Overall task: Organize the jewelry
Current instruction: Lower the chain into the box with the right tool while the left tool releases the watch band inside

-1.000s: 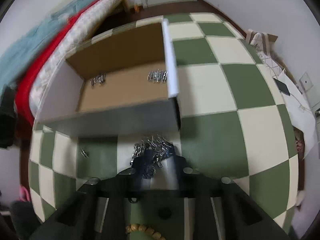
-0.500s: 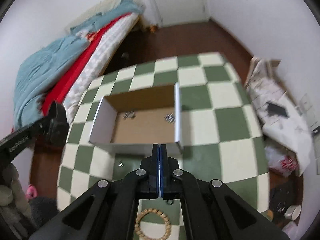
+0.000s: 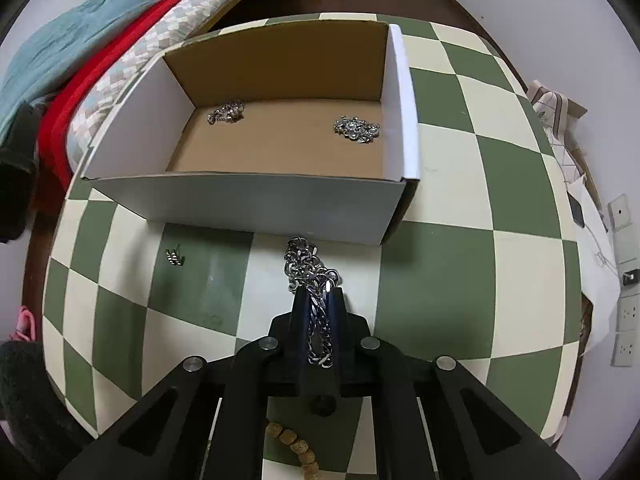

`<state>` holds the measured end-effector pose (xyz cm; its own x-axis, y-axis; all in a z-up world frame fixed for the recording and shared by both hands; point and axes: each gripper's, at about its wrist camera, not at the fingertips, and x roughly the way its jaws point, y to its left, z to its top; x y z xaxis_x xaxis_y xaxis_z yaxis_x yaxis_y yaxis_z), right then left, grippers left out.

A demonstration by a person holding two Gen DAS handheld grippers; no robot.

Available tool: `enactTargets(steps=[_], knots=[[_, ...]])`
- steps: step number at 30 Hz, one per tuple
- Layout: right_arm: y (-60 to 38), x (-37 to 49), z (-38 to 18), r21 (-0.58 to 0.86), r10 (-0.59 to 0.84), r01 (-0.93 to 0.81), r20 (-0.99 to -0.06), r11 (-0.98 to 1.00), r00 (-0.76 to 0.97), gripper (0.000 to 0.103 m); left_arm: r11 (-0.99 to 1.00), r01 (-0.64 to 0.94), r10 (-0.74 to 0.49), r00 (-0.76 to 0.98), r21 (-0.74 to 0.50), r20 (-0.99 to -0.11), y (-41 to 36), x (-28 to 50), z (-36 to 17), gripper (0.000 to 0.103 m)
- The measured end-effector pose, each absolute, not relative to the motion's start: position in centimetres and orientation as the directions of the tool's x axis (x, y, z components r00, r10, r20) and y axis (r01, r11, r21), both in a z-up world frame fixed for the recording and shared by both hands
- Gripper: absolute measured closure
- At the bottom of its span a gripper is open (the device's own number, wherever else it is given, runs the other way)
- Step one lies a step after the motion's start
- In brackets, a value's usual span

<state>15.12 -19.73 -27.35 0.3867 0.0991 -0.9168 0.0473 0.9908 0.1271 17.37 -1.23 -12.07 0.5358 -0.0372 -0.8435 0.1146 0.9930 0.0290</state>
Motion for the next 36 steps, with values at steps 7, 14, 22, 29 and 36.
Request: enactTargets(steps=[7, 14, 22, 29, 36], knots=[[-22.3, 12.1, -22.5, 0.246, 0.160, 0.106, -0.846, 0.963, 0.508, 0.094, 0.992, 0.129, -0.065, 0.541, 0.006, -0.839, -1.7, 17.5, -11.3, 0.100], [-22.8, 12.7, -15.4, 0.291, 0.191, 0.067, -0.769, 0.954, 0.610, 0.094, 0.987, 0.156, -0.119, 0.555, -0.038, -0.824, -3.0, 19.4, -9.6, 0.100], [-22.4, 18.2, -14.2, 0.361, 0.255, 0.054, -0.748, 0.931, 0.613, 0.094, 0.982, 0.176, -0.144, 0.492, -0.064, -0.858, -4.1, 24.4, -11.2, 0.099], [-22.5, 22.6, -18.7, 0.408, 0.308, 0.114, -0.820, 0.906, 0.481, 0.091, 0.980, 0.178, -0.153, 0.417, -0.084, -0.896, -4.6, 27.2, -13.5, 0.081], [-22.1, 23.1, -18.7, 0.239, 0.150, 0.133, -0.868, 0.962, 0.473, 0.027, 0.995, 0.093, -0.021, 0.478, 0.026, -0.878, -2.8, 27.4, -12.8, 0.005]])
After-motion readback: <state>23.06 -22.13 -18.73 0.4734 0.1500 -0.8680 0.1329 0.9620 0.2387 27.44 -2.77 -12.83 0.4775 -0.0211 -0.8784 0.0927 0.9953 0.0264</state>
